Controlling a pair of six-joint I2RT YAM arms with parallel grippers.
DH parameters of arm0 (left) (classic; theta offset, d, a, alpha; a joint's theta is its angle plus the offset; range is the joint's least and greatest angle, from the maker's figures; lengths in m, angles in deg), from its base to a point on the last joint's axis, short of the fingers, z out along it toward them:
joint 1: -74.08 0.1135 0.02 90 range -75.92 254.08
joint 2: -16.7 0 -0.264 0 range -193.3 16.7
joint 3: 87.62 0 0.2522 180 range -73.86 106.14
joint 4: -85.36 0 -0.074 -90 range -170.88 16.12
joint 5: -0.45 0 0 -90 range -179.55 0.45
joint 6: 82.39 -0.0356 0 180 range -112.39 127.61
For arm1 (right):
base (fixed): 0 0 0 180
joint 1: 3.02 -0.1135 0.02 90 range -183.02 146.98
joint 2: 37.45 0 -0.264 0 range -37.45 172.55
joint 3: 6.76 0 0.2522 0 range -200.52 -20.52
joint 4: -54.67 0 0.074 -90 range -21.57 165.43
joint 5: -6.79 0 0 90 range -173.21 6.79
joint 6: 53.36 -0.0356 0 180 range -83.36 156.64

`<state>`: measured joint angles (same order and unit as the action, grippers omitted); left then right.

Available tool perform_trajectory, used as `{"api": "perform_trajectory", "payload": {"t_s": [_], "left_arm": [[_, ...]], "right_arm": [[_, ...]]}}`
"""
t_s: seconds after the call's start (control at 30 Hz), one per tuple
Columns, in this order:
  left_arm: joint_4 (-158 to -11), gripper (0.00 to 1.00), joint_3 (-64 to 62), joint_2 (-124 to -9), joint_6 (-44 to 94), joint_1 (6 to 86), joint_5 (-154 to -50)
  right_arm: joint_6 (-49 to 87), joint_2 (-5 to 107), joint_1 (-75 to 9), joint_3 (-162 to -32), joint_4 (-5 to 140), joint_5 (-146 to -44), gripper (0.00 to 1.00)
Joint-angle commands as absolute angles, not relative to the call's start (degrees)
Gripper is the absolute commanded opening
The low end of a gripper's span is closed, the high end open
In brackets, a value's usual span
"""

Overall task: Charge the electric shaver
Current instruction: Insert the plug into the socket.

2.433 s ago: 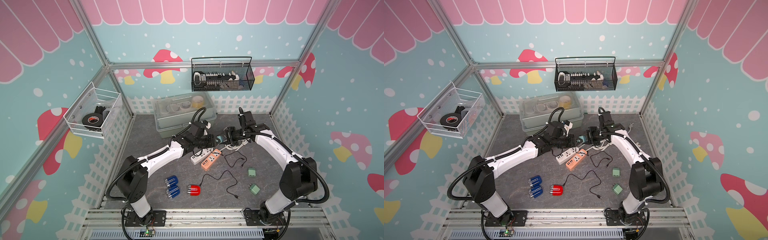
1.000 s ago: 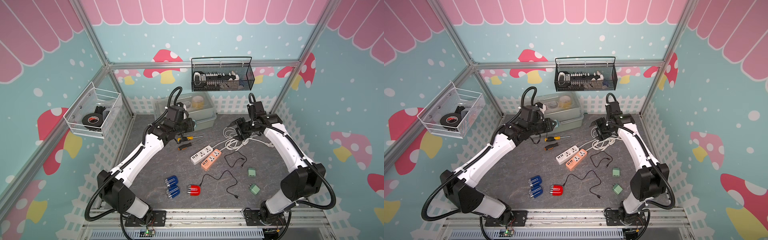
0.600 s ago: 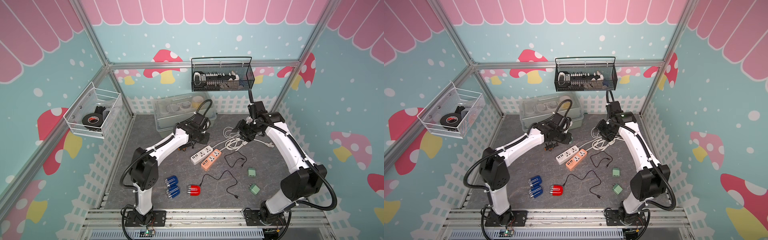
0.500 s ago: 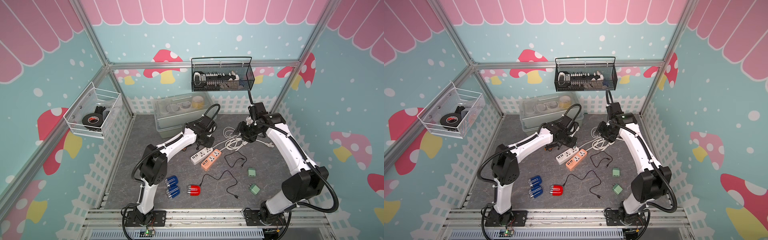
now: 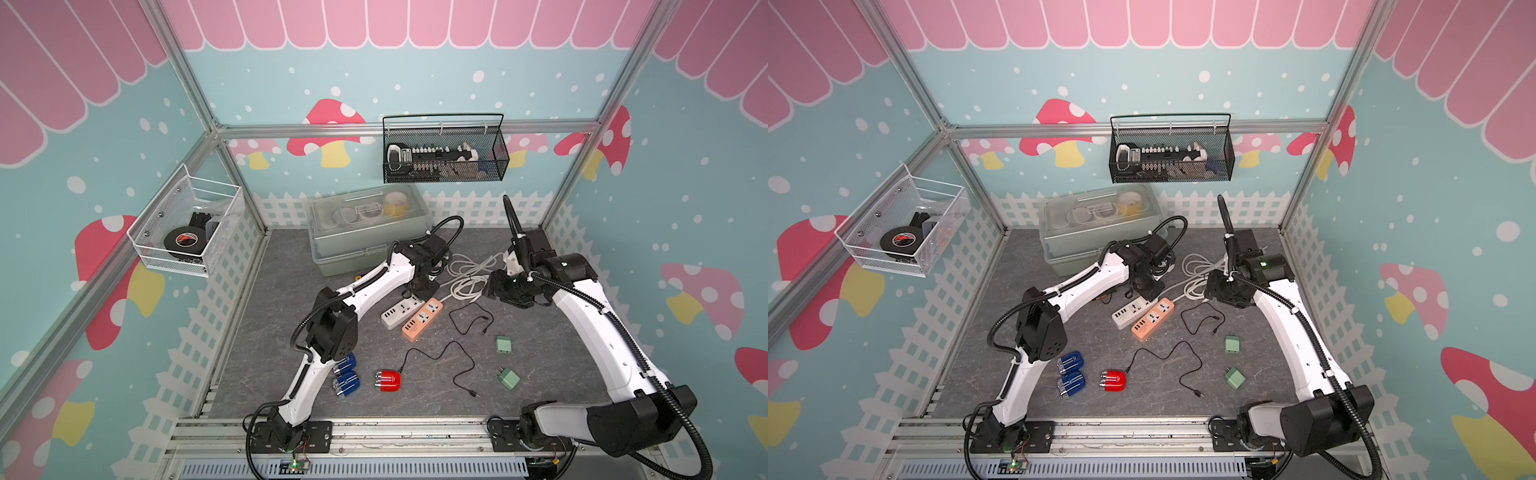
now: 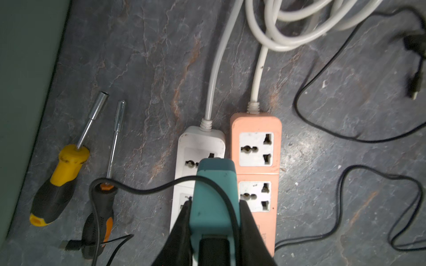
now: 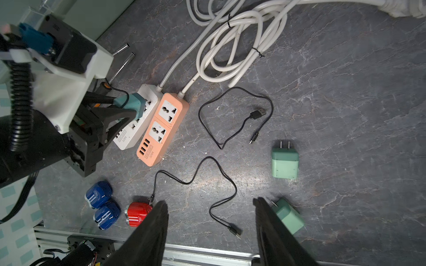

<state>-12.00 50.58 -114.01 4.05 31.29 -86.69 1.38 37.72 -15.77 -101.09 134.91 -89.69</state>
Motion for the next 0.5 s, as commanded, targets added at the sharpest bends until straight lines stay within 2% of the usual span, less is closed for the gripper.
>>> {"api": "perform_trajectory", "payload": {"t_s": [0.0, 0.47], "left_arm": [[-5.7, 0.0, 53.28, -115.65, 1.16, 31.11, -84.98], [-5.66, 0.0, 58.98, -121.8, -9.37, 32.01, -84.6]], "right_arm": [[3.2, 36.03, -15.72, -99.52, 137.12, -88.35, 0.6], [0.22, 32.92, -15.76, -94.27, 139.41, -89.79, 0.58]]}}
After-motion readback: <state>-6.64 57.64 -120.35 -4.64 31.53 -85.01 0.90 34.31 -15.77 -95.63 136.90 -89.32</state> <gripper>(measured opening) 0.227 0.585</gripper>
